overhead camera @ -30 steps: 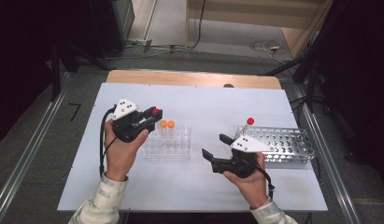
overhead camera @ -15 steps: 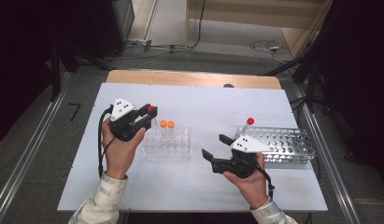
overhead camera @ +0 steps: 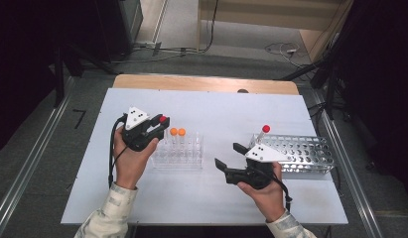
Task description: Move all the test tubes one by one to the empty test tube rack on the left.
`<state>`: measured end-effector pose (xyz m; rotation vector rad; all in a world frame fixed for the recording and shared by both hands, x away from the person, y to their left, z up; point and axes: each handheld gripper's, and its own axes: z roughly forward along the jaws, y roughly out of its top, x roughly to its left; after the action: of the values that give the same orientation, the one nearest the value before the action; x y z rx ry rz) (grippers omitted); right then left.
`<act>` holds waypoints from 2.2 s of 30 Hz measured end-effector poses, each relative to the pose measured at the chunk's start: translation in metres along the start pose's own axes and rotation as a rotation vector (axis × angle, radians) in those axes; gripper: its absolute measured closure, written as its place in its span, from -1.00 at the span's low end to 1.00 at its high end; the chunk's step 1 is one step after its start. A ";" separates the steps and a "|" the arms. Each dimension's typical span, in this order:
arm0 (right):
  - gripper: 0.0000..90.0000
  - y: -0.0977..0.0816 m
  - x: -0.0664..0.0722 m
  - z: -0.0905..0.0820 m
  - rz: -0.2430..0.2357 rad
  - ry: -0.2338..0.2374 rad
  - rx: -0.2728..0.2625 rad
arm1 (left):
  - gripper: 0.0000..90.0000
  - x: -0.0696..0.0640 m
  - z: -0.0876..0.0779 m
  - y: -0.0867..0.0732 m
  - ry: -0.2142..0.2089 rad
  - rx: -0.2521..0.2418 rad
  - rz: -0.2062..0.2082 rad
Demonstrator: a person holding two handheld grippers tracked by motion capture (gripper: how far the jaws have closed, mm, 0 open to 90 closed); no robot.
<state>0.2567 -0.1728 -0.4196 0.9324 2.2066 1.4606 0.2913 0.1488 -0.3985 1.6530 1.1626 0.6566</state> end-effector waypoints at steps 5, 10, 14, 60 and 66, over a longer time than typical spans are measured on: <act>-0.57 0.000 0.000 0.000 0.003 0.000 0.000 | 0.53 -0.001 0.001 -0.003 -0.010 0.025 0.010; -0.57 0.000 -0.001 0.000 0.000 0.000 0.000 | 0.47 -0.001 0.001 -0.003 -0.012 0.023 0.002; -0.57 0.000 -0.001 -0.001 0.004 -0.002 0.000 | 0.42 0.000 0.001 -0.002 -0.009 0.019 -0.003; -0.54 -0.008 -0.078 -0.037 0.090 -0.278 -0.040 | -0.31 0.000 -0.001 0.000 -0.020 0.002 -0.064; -0.53 -0.017 -0.096 -0.023 0.115 -0.334 0.001 | -0.37 -0.002 -0.002 0.000 -0.014 -0.006 -0.068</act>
<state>0.3074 -0.2584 -0.4329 1.2230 1.9381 1.2439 0.2892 0.1477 -0.3974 1.6035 1.2007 0.6039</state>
